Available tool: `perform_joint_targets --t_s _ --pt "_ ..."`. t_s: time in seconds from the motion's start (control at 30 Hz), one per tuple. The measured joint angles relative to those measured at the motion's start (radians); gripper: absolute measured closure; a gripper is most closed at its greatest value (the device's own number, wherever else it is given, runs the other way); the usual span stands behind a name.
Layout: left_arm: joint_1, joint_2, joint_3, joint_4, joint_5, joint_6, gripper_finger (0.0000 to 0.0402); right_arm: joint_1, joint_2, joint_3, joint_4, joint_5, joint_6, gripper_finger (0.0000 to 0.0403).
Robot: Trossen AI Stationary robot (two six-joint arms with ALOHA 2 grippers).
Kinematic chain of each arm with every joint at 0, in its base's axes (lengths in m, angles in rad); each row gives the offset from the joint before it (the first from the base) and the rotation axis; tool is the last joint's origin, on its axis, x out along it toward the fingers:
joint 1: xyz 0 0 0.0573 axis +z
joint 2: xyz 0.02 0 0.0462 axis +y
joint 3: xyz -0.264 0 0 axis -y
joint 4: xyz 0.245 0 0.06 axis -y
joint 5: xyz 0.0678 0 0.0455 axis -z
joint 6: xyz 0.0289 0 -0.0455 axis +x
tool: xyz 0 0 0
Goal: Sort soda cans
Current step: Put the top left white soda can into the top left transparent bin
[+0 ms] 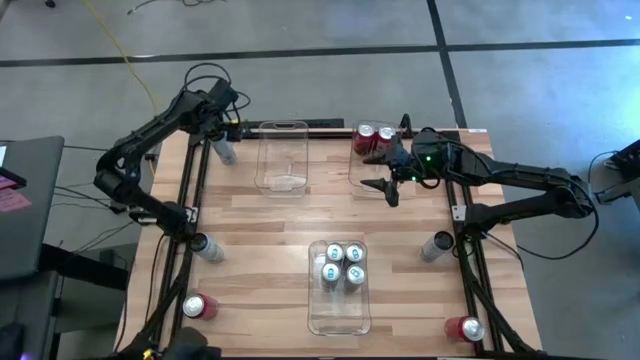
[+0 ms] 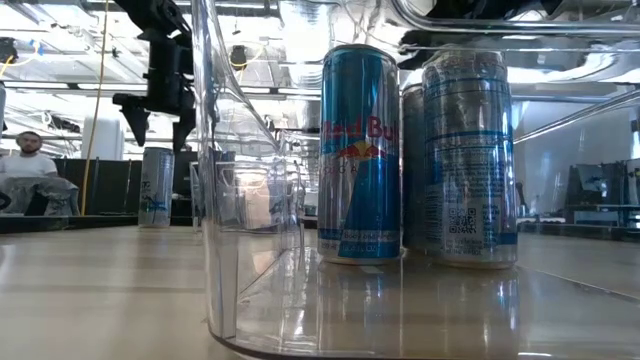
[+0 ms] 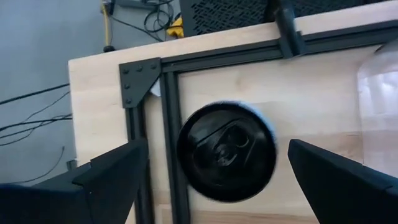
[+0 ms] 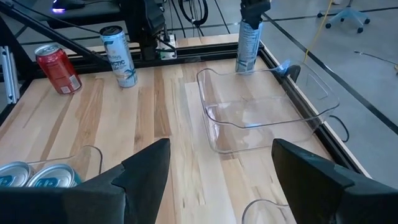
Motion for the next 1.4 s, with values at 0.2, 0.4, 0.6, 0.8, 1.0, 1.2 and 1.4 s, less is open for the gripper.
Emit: perform_joint_targets --t_s 0.2,0.4,0.6,0.8,1.0,1.2,1.4 --pt "0.026 0.001 -0.016 0.023 0.045 0.001 0.0019 0.002 0.000 0.000 -0.015 0.000 0.001 0.0104" --pt "0.025 0.000 -0.016 0.038 0.048 -0.016 0.0019 0.002 0.000 0.000 -0.022 0.000 0.001 0.0104" --pt "0.026 0.000 -0.027 0.037 0.053 -0.026 0.0029 0.002 0.000 0.000 -0.022 0.000 0.001 0.0104" --pt "0.026 0.000 -0.035 0.049 0.049 -0.040 0.0047 0.002 0.000 0.000 -0.022 0.000 0.001 0.0104" --pt "0.026 0.000 -0.035 0.049 0.048 -0.046 0.0059 0.002 0.000 0.000 -0.022 0.000 0.001 0.0104" --pt "0.026 -0.001 -0.065 0.065 0.073 -0.040 0.0096 0.002 0.000 0.000 -0.022 0.000 0.001 0.0104" --pt "0.026 -0.006 -0.165 0.159 0.142 0.016 0.0116 0.002 0.000 0.000 -0.023 0.000 0.001 0.0104"
